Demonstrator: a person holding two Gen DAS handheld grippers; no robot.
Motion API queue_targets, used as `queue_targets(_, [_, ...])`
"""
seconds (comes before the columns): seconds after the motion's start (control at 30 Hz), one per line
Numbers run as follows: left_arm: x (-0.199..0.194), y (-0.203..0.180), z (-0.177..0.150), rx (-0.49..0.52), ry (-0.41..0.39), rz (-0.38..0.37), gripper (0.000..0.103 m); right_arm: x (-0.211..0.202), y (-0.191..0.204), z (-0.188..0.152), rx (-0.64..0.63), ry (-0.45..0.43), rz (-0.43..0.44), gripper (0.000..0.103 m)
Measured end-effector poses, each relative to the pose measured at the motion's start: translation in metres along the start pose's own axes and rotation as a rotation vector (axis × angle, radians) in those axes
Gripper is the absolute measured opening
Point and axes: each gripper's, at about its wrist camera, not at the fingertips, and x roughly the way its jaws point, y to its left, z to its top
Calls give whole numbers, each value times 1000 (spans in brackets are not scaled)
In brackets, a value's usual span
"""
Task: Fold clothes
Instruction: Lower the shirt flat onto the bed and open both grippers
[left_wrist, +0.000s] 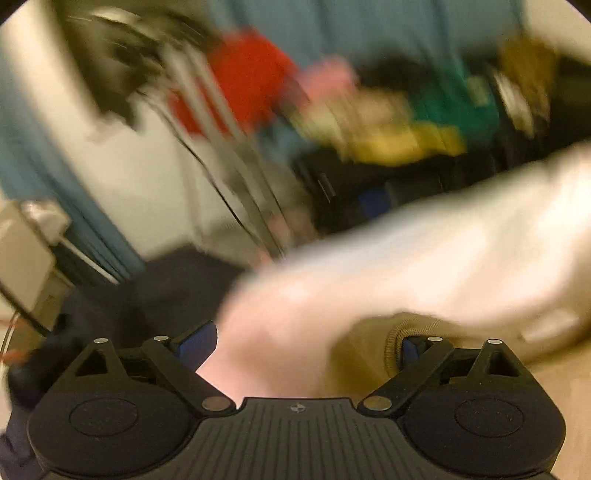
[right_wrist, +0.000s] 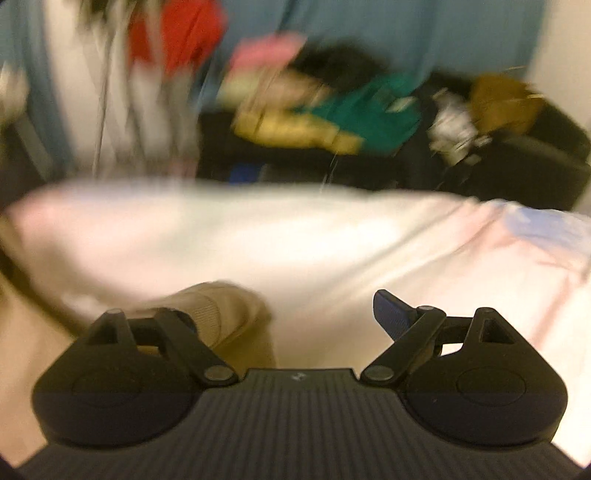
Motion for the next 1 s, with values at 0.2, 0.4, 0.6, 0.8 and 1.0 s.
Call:
queue_targets(0.2, [13,-19,-4,70,86,-116,101,2,18,3,-27,79,141,88])
queue_targets(0.4, [-55,1,-28,-125,-193,-227,103,-71,20,-47,185,-139,184,88])
queue_targets(0.6, [-133,15,-103,-291,-347,-230,103,-150,29,-112,330,-374,166,88])
queue_targets(0.8, [-237,20,-223,-428,-437,-214,103,-243,67,-209,363,-505,160,88])
queue_targets(1.0, [-312,15,-318,-446,-495,-160,103,-318,96,-286,319,-614,141,88])
